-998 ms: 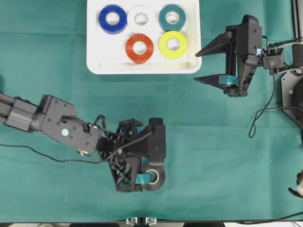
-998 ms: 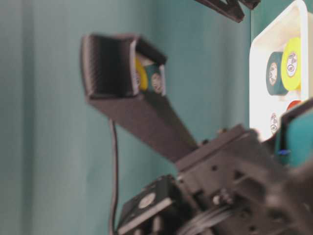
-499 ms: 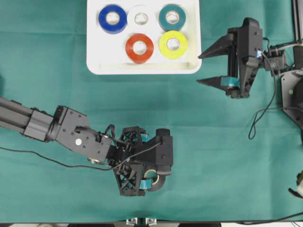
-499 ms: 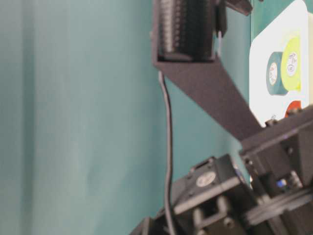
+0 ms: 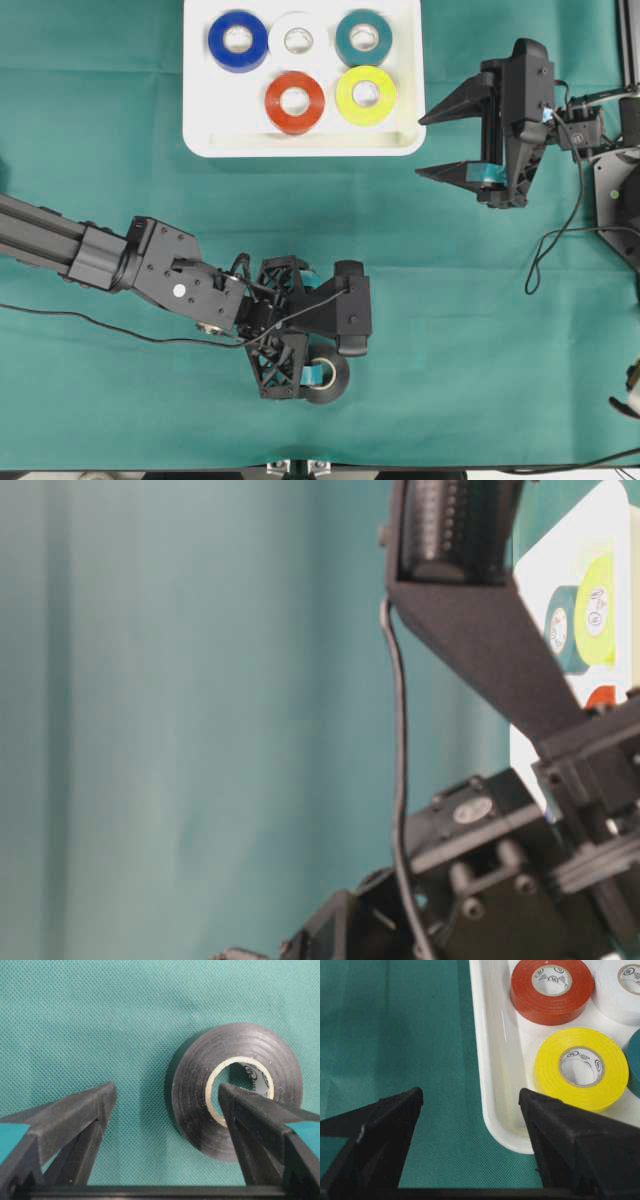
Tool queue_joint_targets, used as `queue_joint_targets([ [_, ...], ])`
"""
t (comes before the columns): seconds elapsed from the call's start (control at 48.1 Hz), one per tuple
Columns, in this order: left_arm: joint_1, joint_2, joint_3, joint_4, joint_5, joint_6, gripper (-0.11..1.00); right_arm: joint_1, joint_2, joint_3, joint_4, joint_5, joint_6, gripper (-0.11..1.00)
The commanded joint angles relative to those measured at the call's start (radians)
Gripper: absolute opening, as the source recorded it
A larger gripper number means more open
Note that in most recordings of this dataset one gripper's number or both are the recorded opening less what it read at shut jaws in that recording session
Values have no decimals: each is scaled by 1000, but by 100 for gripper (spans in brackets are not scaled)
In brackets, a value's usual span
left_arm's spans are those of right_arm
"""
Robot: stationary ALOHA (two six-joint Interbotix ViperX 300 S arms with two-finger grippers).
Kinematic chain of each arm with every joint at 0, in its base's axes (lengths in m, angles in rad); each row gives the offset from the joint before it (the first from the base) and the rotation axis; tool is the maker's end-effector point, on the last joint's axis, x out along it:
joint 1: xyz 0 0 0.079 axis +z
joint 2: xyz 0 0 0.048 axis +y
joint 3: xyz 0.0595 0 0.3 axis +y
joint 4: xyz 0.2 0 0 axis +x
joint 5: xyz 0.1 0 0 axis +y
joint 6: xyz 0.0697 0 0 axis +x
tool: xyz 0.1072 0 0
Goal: Put the tape alternately from left to right into the white case.
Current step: 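Move the left gripper down onto the black tape roll, then grip the black roll and carry it to the tray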
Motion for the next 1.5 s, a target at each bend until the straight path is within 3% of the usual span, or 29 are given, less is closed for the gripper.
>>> queue_joint_targets([
  [0.0,3,-12,-34,5,-3,2,73,3,-5,-8,0,-5,-2,84],
  [0.229,-2,-5,-52,5,29,5,62,3,-5,-8,0,-5,-2,84],
  [0.291,-5,-2,-55,5,43,5,51,3,-5,-8,0,-5,-2,84],
  [0.436,-15,17,-66,5,97,58,14,3,-5,-5,0,-5,-2,84],
  [0.561,-21,28,-98,5,140,109,-3,2,-5,-3,0,-5,-2,84],
  [0.707,-21,28,-120,5,176,150,-4,3,-11,0,0,-5,-2,84],
  [0.998,-21,17,-121,5,187,152,-4,3,-12,2,0,-5,-2,84],
  [1.475,11,-130,-35,11,189,170,-4,3,-14,3,0,-5,0,84],
])
